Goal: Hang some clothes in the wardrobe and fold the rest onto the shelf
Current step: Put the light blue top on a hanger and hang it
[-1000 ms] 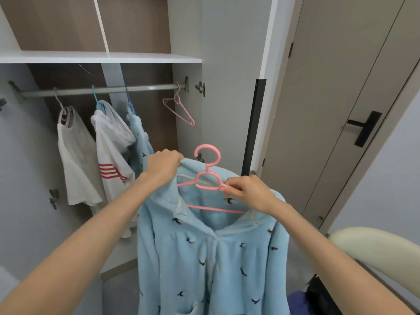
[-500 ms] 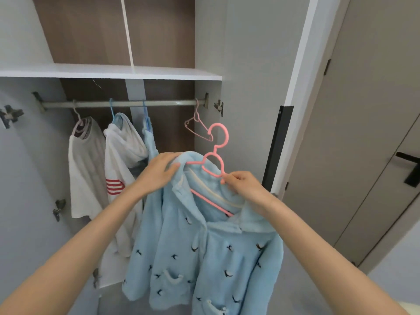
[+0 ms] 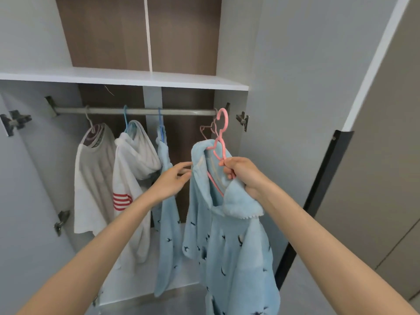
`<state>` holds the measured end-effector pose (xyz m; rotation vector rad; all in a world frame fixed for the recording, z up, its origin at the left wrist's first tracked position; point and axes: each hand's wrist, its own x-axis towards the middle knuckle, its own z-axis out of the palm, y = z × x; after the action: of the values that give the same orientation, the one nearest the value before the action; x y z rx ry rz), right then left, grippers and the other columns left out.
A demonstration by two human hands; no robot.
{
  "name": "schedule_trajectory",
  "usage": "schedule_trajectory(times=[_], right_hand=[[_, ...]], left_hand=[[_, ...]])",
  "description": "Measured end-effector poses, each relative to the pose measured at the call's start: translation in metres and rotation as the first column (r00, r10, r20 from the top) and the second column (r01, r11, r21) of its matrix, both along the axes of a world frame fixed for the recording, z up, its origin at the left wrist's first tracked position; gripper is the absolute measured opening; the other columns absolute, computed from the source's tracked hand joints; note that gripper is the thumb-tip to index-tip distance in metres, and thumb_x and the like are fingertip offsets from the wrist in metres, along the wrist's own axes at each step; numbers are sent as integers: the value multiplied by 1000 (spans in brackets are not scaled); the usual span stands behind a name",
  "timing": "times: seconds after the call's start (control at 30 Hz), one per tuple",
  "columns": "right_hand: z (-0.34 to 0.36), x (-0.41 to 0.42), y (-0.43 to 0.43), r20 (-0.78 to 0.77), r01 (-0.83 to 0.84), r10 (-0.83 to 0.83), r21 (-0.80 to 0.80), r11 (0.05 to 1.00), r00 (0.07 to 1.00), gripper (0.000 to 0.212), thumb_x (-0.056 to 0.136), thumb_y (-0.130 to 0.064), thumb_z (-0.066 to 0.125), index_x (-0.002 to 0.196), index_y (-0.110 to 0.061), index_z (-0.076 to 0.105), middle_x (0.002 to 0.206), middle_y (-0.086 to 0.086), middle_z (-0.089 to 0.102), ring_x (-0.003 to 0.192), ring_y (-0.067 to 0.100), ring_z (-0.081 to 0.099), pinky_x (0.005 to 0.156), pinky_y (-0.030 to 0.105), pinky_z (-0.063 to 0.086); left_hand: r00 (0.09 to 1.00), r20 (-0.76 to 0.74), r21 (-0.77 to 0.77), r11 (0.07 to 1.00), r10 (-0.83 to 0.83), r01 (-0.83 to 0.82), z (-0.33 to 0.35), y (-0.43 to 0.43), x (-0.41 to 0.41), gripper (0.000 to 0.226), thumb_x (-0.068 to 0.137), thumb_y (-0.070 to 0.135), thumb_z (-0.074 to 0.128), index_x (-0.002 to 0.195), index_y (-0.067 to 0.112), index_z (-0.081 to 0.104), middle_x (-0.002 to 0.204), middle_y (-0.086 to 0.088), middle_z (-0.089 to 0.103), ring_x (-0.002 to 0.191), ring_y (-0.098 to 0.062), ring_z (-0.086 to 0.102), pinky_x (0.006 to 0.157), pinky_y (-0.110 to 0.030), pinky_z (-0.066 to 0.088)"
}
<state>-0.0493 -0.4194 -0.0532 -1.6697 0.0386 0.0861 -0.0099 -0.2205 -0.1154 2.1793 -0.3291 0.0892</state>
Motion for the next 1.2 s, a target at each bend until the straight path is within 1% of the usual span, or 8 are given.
schedule_trajectory(times=[0.13,0.23,0.47,0.6,0.77,0.97,1.1,1.2], right_hand=[[-7,52,23,-84,38,-33,57,998,996,17,94,-9,53,79,-12,60,57,0,49,44,6,45,44,16,42],[-8,92,39,-123,82,-76,45,996,989,19,93,-12,56,75,-12,59,61,2,52,50,9,49,52,21,45],[-6,189,76,-134,117,-109,52,992,985,20,94,-14,53,75,-13,61,66,4,51,58,12,48,65,27,45],[-5,237,103,-114,150,-145,37,988,983,21,94,-11,53,74,-14,58,66,2,50,58,11,48,57,23,43],[-7,294,127,-70,211,-215,-60,976,974,21,92,-10,56,72,-12,58,60,1,48,55,12,46,55,22,40],[-17,356,136,-14,222,-228,-171,960,974,13,91,-10,61,79,-7,64,62,1,50,55,12,44,56,22,39],[-35,387,138,-24,235,-244,-197,952,969,14,90,-12,62,94,0,69,62,2,50,54,13,43,57,25,39],[-51,399,137,-28,228,-239,-209,951,971,20,91,-16,63,94,2,70,61,3,50,53,14,42,60,28,38]], left_hand=[[1000,14,17,1000,7,-7,-3,17,51,42,100,26,44,142,23,39,136,0,53,122,-16,50,94,-23,39],[1000,12,40,999,21,-21,-5,30,93,44,100,25,46,143,22,38,141,-3,49,125,-18,48,96,-23,37],[963,243,297,936,117,-189,-10,70,180,50,98,26,48,146,24,34,157,-5,22,145,-24,16,116,-39,21],[975,170,339,921,142,-193,-15,96,216,57,98,32,46,150,27,23,160,-4,3,146,-29,4,115,-41,19],[992,85,320,941,90,-113,-22,112,247,62,97,35,48,151,29,18,160,-6,-1,145,-32,8,115,-42,19],[998,0,298,952,69,-65,-37,115,271,57,94,47,49,146,33,33,160,-4,-2,145,-32,9,114,-43,22],[997,0,345,936,78,-73,-43,116,276,38,93,49,49,128,33,55,159,-2,3,143,-30,15,109,-39,28],[995,28,331,938,98,-102,-47,119,278,26,93,44,52,111,28,61,158,-5,10,141,-30,22,104,-38,33]])
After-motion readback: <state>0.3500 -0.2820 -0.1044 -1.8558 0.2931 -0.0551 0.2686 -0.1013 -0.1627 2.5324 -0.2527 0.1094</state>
